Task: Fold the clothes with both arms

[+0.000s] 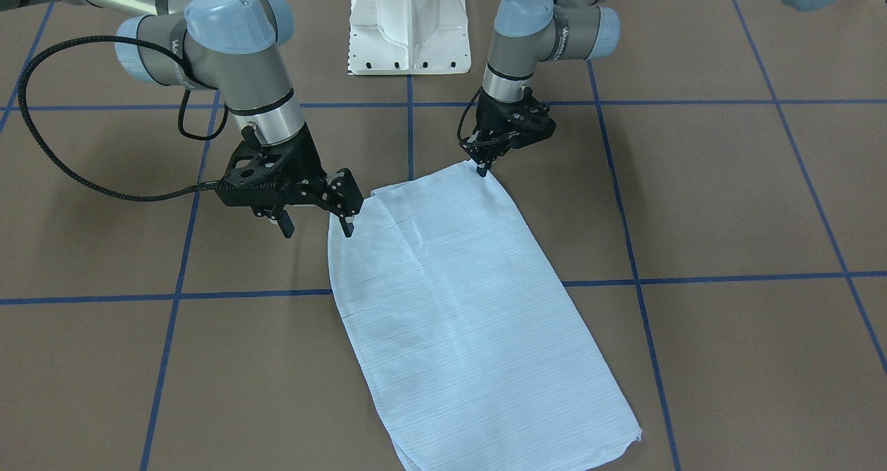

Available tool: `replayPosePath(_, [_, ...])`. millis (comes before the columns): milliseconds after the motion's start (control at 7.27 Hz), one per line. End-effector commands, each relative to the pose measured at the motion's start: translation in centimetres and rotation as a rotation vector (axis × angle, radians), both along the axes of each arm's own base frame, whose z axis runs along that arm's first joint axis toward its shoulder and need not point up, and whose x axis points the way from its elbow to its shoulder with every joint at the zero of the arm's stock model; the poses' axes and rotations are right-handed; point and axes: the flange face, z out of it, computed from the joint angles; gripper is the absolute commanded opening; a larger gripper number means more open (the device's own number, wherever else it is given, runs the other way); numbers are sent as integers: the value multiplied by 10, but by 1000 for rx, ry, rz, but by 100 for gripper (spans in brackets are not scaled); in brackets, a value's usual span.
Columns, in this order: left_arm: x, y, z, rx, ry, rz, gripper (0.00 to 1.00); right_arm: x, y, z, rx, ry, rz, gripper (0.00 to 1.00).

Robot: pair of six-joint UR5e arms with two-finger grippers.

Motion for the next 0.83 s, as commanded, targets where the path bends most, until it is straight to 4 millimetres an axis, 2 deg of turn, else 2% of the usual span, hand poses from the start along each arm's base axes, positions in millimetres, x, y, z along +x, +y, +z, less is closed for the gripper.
replayPosePath(0, [0, 0, 0, 0, 2, 1, 0, -47, 50, -3, -177, -100, 142, 100])
replayPosePath(275, [-1, 0, -1, 2, 4, 2, 0, -85, 91, 8, -253, -108, 196, 99])
replayPosePath(413, [-1, 1, -2, 1, 6, 1, 0, -112, 115, 15, -264, -103, 250, 99])
replayPosePath(551, [-2, 1, -2, 2, 7, 1, 0, -128, 129, 22, -301, -64, 269, 98])
replayPosePath(688, [-2, 1, -2, 3, 7, 2, 0, -135, 136, 23, -330, -30, 279, 97])
